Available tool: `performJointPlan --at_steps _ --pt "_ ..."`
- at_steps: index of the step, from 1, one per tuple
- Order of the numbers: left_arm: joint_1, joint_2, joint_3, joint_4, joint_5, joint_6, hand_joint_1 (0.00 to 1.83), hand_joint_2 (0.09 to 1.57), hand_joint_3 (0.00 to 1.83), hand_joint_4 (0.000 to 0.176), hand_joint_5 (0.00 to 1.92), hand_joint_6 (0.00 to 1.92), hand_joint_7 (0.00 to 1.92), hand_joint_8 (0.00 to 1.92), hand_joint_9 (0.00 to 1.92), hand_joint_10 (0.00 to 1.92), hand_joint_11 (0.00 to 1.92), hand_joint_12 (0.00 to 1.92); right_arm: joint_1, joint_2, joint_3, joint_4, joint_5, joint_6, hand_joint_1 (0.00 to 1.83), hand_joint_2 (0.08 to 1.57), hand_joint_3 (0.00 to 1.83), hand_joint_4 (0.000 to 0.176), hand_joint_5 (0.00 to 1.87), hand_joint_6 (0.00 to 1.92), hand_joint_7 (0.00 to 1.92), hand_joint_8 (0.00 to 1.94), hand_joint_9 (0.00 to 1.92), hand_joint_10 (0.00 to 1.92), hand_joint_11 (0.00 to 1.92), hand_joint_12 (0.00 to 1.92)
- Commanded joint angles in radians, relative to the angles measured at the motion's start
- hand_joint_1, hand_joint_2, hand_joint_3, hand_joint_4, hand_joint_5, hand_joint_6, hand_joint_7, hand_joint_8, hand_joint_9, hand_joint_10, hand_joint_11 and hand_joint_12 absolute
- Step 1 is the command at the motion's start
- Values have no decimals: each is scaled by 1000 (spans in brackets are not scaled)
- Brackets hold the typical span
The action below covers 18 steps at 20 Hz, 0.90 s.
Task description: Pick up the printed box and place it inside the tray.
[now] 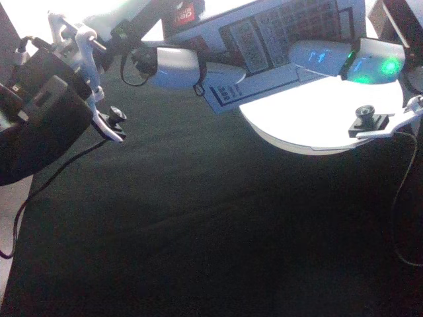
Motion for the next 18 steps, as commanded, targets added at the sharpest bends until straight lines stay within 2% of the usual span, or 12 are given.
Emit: performJointPlan --at_steps 1,2,3,4,5,6,8,14,15,16,17,18 --pt "-8 2 5 -15 -130 -14 1181 1063 3 0 1086 793 1476 113 1554 802 1456 1212 13 6 5 1 117 12 762 743 17 124 65 3 403 37 453 77 227 1099" --pt "-6 0 6 -16 -131 -14 1179 1075 1 0 1061 834 1466 73 1552 751 1448 1201 13 3 6 1 117 12 964 892 7 0 449 33 1095 176 1174 298 888 1008" --pt "-5 -2 8 -17 -131 -14 1179 1075 1 0 1061 834 1466 73 1552 751 1448 1201 13 -2 8 1 117 12 964 892 7 0 449 33 1095 176 1174 298 888 1008" --pt "-4 -5 12 -21 -127 -14 1177 1076 2 0 1057 840 1470 71 1564 753 1450 1199 13 -3 8 1 117 12 1040 950 0 0 719 45 1289 193 1342 381 1039 1089" --pt "-3 -10 21 -28 -123 -20 1181 1065 0 0 1087 791 1493 58 1577 747 1443 1173 14 -5 9 1 117 12 1256 1061 0 0 1050 608 1205 765 1313 774 1136 1383" --pt "-1 -14 29 -28 -121 -33 1181 1065 0 0 1087 791 1493 58 1577 747 1443 1173 15 -6 10 1 118 12 1256 1061 0 0 1050 608 1205 765 1313 774 1136 1383" --pt "0 -19 35 -28 -117 -41 1187 1047 0 0 1129 721 1523 50 1556 733 1447 1141 15 -7 10 1 118 12 1148 1127 1 0 952 1011 1172 602 1175 1041 1079 1503" --pt "2 -16 41 -30 -113 -65 1171 1076 0 0 1057 840 1402 1 1442 338 1288 778 17 -9 10 1 118 15 1150 1128 0 0 950 1016 1197 468 1173 981 1079 1457" --pt "4 -10 43 -30 -116 -80 990 1024 0 0 876 366 1117 0 1192 155 1055 644 17 -8 11 -2 118 15 1250 1095 0 0 960 858 1153 839 1182 946 1074 1437" --pt "6 -1 43 -30 -115 -87 861 976 0 0 809 129 906 0 1031 49 877 547 17 -8 12 -2 118 15 1270 1087 0 0 959 847 1151 895 1179 932 1064 1426" --pt "9 9 42 -31 -116 -94 735 878 2 0 546 5 553 0 605 1 262 708 17 -8 15 -1 118 15 1186 1098 0 0 1001 900 1137 775 1158 1013 1015 1498" --pt "14 18 41 -36 -120 -99 704 852 2 20 457 1 436 0 473 0 52 776 17 0 16 0 118 15 1168 1094 0 0 1018 902 1182 769 1180 1137 1042 1547"
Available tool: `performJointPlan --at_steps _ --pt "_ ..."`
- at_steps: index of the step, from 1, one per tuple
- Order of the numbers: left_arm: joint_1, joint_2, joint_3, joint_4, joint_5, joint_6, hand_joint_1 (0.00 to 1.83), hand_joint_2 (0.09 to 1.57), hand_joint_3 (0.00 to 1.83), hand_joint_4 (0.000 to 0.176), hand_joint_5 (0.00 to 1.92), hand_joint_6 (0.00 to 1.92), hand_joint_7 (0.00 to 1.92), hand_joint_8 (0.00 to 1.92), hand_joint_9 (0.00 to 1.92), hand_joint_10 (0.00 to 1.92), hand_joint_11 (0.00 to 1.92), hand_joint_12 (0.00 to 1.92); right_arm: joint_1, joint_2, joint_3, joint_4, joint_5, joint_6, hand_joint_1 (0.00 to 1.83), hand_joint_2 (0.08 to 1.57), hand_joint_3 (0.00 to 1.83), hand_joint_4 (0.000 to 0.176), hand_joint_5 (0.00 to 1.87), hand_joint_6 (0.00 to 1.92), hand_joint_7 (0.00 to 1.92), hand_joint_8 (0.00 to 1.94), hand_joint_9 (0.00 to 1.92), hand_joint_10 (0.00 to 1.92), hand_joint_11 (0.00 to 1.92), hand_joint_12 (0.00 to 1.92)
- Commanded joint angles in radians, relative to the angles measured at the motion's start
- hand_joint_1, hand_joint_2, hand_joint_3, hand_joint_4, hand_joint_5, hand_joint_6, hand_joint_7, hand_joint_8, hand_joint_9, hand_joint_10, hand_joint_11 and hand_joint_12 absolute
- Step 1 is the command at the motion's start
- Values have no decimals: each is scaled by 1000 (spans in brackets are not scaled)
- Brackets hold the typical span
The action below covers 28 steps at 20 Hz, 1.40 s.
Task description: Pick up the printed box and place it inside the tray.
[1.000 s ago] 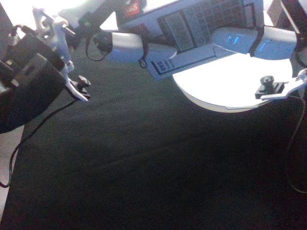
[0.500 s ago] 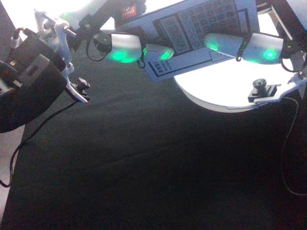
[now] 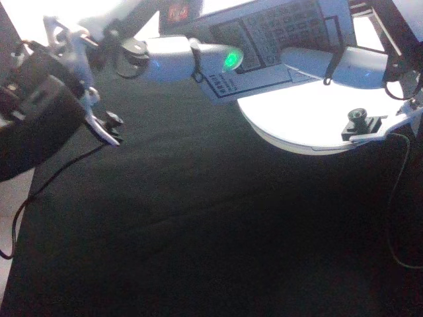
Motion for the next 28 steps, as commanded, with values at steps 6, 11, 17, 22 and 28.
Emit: performJointPlan --at_steps 6,11,17,22,28 --pt "56 94 -32 -81 -199 -12 519 1008 5 45 260 0 268 2 316 3 0 743 15 78 14 65 178 6 1157 1117 0 0 971 985 1181 853 1223 1165 1091 1521" --pt "122 130 -53 -142 -265 -11 577 917 0 57 262 13 296 6 313 5 0 713 15 113 -9 108 234 2 1151 1139 0 0 926 1061 1128 933 1166 1230 1045 1602" --pt "171 134 -62 -185 -296 -11 543 914 2 14 237 0 368 0 341 4 0 761 15 114 -20 159 319 -33 1146 1176 0 0 848 1161 969 1238 1072 1324 968 1639" --pt "202 144 -79 -206 -323 -12 595 932 2 21 258 2 303 0 308 0 0 723 14 86 4 190 319 -44 1140 1159 0 0 893 1120 1096 969 1159 1206 1013 1599" --pt "217 144 -87 -208 -323 -12 633 924 1 46 238 1 325 4 316 2 0 665 -1 64 15 211 312 -44 860 904 0 166 94 23 254 26 280 65 62 802"
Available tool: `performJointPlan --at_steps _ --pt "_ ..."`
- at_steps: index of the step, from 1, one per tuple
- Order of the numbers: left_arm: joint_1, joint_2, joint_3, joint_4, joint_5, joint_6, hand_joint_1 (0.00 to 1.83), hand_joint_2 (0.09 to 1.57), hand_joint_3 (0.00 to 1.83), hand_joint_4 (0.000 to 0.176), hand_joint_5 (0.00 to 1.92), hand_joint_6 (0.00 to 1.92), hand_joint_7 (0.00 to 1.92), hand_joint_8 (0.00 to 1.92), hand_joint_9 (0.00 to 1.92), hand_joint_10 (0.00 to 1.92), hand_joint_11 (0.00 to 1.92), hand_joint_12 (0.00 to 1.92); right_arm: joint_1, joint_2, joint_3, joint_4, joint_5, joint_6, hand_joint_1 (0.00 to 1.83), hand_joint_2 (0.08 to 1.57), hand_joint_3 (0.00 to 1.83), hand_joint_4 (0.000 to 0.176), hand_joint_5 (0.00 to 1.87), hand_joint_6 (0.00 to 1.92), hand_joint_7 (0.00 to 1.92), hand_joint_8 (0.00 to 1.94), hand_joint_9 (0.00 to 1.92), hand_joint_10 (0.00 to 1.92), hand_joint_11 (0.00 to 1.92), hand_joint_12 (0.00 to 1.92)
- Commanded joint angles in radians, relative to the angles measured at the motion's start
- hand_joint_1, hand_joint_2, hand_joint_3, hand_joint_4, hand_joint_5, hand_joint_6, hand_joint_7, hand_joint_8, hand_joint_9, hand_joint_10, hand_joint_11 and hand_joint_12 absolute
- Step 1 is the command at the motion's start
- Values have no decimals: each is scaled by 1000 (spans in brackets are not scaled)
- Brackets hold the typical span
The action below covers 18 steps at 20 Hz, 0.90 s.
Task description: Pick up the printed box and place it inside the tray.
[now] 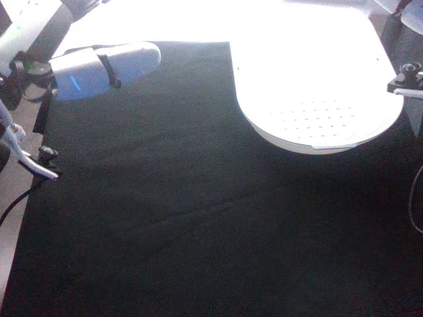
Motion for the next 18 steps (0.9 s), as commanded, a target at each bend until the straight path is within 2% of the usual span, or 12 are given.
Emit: performJointPlan --at_steps 1,2,5,6,7,8,9,14,15,16,17,18 --pt "-1 10 1 -4 -128 -7 633 924 1 46 238 1 325 4 316 2 0 665 2 7 9 4 113 9 860 904 0 166 94 23 254 26 280 65 62 802" --pt "6 9 -1 -9 -131 -7 622 919 0 31 232 0 331 1 309 3 0 651 0 8 8 4 113 9 681 820 0 176 3 0 22 0 93 6 2 511" --pt "12 10 -4 -11 -138 -7 596 949 10 4 236 3 315 2 298 0 0 645 -7 12 4 4 114 9 655 825 0 176 0 0 0 0 31 4 0 186" --pt "13 10 -5 -11 -140 -7 608 931 1 13 263 7 329 4 298 0 0 622 -7 12 4 4 114 9 673 803 0 176 0 0 0 0 47 4 0 235" --pt "15 10 -6 -11 -141 -7 618 925 0 9 268 4 337 3 296 0 0 600 -8 11 4 4 113 9 670 810 0 176 0 0 0 0 62 4 0 332" --pt "16 10 -6 -11 -141 -7 612 925 0 13 273 3 340 2 300 1 0 626 -8 11 3 4 113 9 655 815 0 176 0 0 0 0 84 4 0 551" --pt "18 10 -7 -11 -141 -7 610 933 3 20 276 3 334 0 297 0 0 627 -10 11 2 4 113 9 659 826 5 176 0 0 0 0 85 2 0 595" --pt "21 9 -7 -11 -138 -7 612 937 0 31 282 1 344 0 292 0 0 589 -13 10 0 4 113 9 655 825 4 176 0 0 0 0 76 4 0 609" --pt "22 9 -7 -11 -138 -7 603 933 0 32 275 0 344 1 290 0 0 587 -13 12 -2 3 113 9 667 834 3 176 0 0 0 0 65 5 0 535" --pt "22 9 -7 -11 -138 -7 623 921 0 28 257 0 331 0 282 0 0 560 -13 13 -3 3 113 9 649 842 2 176 0 0 0 0 78 5 0 484" --pt "23 9 -7 -11 -138 -7 616 922 0 23 243 0 319 0 271 0 0 550 -14 14 -3 3 113 9 624 850 2 176 0 0 0 0 100 6 0 545" --pt "24 8 -7 -11 -138 -7 615 923 0 22 235 1 310 1 267 0 0 527 -14 16 -5 3 113 9 602 857 2 176 0 0 0 0 67 8 0 430"
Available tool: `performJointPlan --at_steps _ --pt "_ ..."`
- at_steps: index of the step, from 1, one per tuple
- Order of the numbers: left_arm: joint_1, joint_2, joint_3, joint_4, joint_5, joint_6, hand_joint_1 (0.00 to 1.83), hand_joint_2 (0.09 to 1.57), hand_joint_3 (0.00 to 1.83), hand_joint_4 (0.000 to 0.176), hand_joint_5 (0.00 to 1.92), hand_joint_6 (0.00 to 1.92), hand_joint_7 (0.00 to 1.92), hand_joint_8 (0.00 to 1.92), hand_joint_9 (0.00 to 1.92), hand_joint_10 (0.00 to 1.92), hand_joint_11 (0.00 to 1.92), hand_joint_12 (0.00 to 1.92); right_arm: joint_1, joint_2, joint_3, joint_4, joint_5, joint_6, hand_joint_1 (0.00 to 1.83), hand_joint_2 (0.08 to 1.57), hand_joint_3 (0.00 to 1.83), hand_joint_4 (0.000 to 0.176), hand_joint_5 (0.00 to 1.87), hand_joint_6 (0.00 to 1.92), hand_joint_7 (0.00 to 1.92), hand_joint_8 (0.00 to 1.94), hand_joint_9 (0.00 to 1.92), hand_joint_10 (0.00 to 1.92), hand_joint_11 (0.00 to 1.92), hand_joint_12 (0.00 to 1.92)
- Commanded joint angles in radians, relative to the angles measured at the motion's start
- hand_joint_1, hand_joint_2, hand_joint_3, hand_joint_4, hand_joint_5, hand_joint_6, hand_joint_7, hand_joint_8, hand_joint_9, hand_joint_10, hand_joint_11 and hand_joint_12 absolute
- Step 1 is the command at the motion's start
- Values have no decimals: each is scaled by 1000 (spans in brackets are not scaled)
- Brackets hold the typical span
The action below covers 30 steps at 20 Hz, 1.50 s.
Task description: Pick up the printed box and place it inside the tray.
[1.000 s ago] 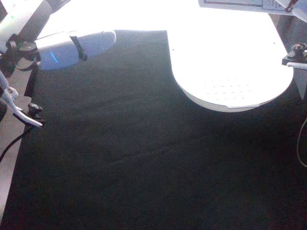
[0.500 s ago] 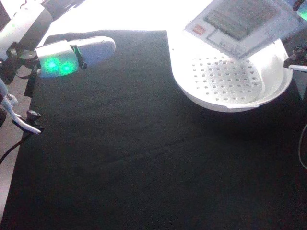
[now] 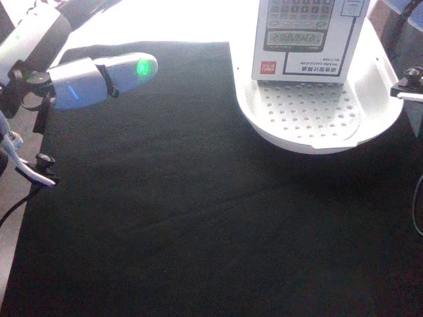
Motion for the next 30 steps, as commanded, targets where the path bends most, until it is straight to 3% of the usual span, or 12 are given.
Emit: performJointPlan --at_steps 1,14,15,16,17,19,20,21,23,27,28,30 --pt "-1 8 -2 1 -127 -6 618 921 0 20 240 3 322 7 270 2 0 521 4 13 0 -13 106 8 605 880 4 176 0 0 0 0 17 5 0 292" --pt "15 14 -13 0 -150 -6 624 886 0 61 250 0 301 0 253 1 0 490 -28 55 -47 -51 106 8 536 855 0 176 0 0 0 0 0 0 53 30" --pt "27 22 -21 -2 -160 -6 619 887 0 55 234 0 290 0 242 1 0 466 -34 65 -53 -83 74 8 618 836 26 176 0 0 16 6 66 0 10 443" --pt "34 26 -28 -8 -167 -4 576 910 4 75 211 0 271 0 235 0 0 488 -37 67 -52 -99 55 8 587 878 29 176 0 0 22 3 61 5 1 747" --pt "53 32 -40 -22 -179 0 556 922 7 73 182 0 255 0 230 0 0 494 -44 65 -54 -105 37 8 599 941 23 176 0 0 15 2 58 3 0 799" --pt "83 44 -60 -37 -218 1 558 909 0 84 155 0 218 0 211 1 0 423 -57 60 -65 -115 37 8 629 895 0 176 0 0 17 0 55 1 0 675" --pt "90 53 -70 -38 -239 3 563 891 0 122 160 1 199 1 179 3 0 364 -57 59 -69 -125 38 8 600 917 2 176 0 0 3 0 10 0 0 434" --pt "98 68 -87 -38 -265 14 562 867 0 134 130 0 191 0 160 0 0 352 -57 64 -79 -143 38 8 581 935 2 176 0 0 0 0 1 0 0 242" --pt "110 105 -140 -38 -329 79 540 873 0 165 84 0 173 0 128 1 0 224 -68 99 -110 -167 39 8 570 979 1 176 0 0 0 0 0 0 0 209" --pt "133 120 -169 -38 -405 91 527 908 4 176 100 1 108 0 65 0 0 31 -91 125 -139 -180 74 8 584 913 0 176 0 0 0 0 0 0 0 153" --pt "136 125 -175 -38 -412 96 537 901 0 176 60 0 99 0 51 0 0 5 -99 128 -143 -180 86 8 590 854 14 176 0 0 0 0 0 0 0 500" --pt "141 133 -185 -37 -433 105 582 858 0 173 28 0 120 8 65 7 0 0 -119 139 -158 -179 112 8 615 866 19 176 0 0 0 0 0 0 0 706"
